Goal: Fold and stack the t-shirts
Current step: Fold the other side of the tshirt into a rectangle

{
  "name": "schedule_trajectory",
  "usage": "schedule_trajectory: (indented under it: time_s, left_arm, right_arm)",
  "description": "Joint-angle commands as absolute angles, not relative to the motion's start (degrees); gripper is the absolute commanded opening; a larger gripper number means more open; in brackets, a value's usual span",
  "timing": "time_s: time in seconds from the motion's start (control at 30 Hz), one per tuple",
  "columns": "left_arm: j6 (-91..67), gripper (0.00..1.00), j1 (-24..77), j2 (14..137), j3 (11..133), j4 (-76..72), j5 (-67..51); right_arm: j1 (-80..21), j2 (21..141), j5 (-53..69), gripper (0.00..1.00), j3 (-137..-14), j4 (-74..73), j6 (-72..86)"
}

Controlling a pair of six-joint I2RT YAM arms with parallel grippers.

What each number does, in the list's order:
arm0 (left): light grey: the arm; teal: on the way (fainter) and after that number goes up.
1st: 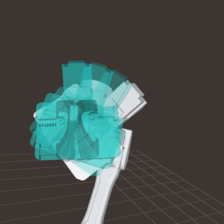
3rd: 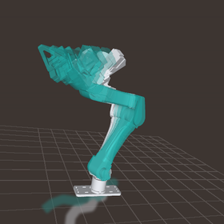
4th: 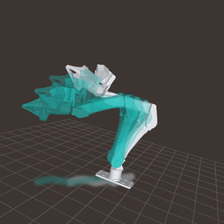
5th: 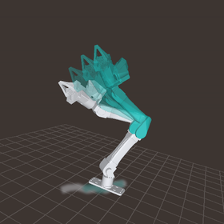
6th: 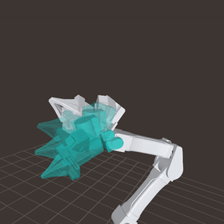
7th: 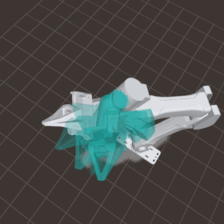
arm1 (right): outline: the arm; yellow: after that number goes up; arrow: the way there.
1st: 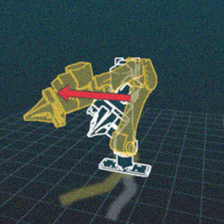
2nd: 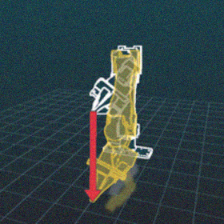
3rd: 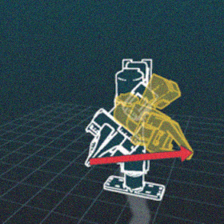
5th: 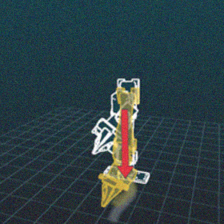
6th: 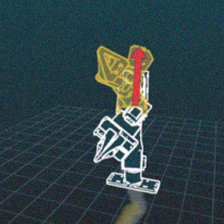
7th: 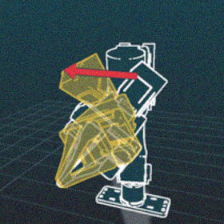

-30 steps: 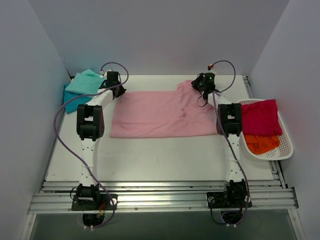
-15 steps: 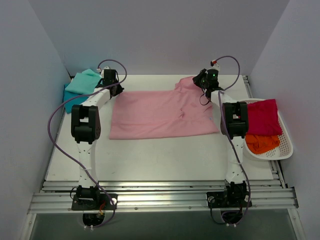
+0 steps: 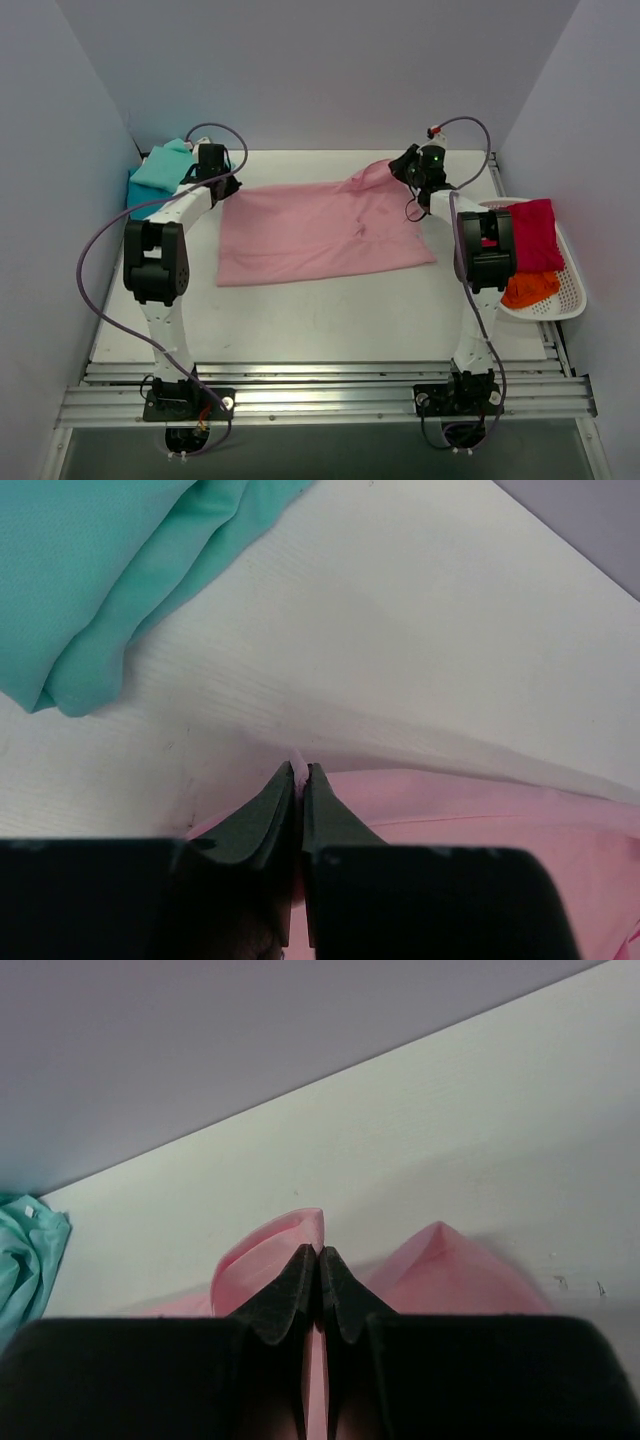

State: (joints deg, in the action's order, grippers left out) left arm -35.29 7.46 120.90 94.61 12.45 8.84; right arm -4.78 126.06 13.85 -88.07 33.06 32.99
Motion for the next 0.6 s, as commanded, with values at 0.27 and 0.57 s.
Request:
schedule_trajectory:
  time_s: [0.27, 0.57]
  left_arm:
    - [-35.42, 0.02, 7.82, 109.16, 83.59, 7.03, 10.63]
    - [-35.16, 0.02, 7.91, 103.36, 76.74, 6.24, 11.51]
  right_arm:
    - [-6.50, 108.73, 14.85, 0.00, -73.84, 38.41, 31.64]
    - [-7.91, 100.55, 13.80, 0.00, -64.08, 38.85, 31.29]
